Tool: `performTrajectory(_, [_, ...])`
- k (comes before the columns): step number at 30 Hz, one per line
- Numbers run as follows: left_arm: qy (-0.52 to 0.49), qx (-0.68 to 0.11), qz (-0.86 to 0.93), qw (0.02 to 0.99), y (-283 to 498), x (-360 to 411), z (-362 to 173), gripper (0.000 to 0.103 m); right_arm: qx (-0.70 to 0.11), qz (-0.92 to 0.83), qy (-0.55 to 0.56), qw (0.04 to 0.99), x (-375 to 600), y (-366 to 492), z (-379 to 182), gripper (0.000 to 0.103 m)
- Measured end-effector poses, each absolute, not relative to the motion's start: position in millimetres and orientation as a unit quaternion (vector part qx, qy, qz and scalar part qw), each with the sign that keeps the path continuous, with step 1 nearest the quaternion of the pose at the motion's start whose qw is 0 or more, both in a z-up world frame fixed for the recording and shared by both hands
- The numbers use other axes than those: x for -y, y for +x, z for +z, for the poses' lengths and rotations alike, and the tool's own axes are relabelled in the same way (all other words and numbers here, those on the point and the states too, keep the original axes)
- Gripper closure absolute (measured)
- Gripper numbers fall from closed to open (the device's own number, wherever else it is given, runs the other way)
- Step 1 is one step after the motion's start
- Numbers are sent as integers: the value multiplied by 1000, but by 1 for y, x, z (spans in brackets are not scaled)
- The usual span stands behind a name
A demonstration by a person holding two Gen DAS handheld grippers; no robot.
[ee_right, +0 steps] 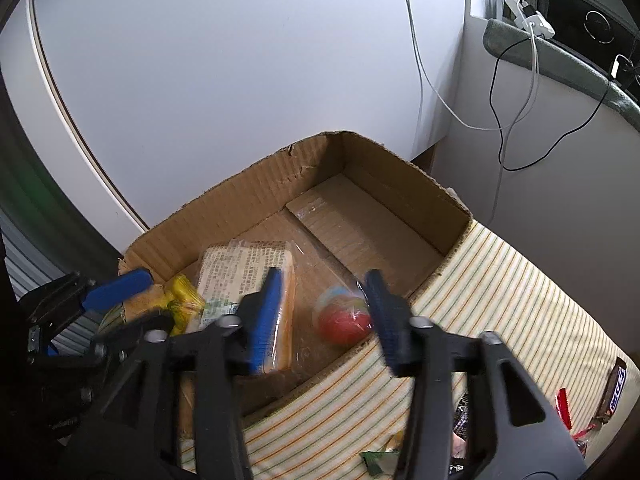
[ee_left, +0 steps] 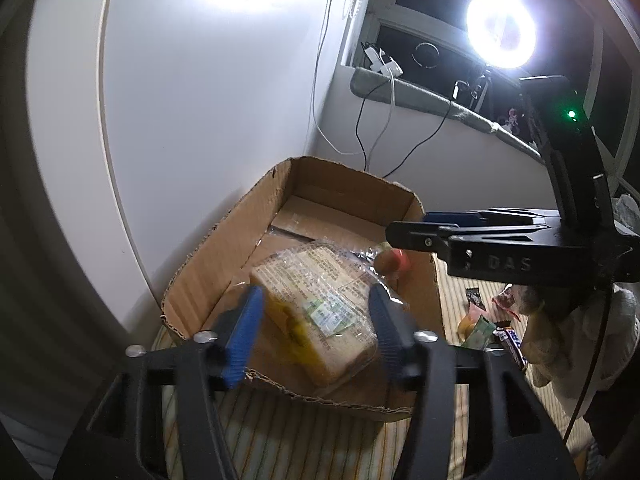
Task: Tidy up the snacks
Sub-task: 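Drop the egg snack and yellow candy into the box with both tools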
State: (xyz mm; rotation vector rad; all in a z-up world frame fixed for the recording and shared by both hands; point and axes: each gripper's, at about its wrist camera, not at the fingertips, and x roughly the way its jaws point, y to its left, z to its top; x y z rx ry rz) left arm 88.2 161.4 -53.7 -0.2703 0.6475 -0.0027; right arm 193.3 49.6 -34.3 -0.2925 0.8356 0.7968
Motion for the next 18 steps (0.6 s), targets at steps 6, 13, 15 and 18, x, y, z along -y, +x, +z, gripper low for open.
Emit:
performTrajectory(6, [-131,-314,-5,940,86,-157,-49,48,-379,372,-137,836,-42,187,-22,29])
performTrajectory(13, [-131,-306,-17,943,77,-148,-42,48,-368,364,-140,844,-30,176,-9,29])
performTrajectory(15, [-130,-303,-20,944,75,-144,-39,48,-366,362,-137,846,-22,174,-6,29])
performTrajectory(18, [-130,-300,-27,945,72,-138,-36,48,-362,359,-132,850,-5,170,-2,29])
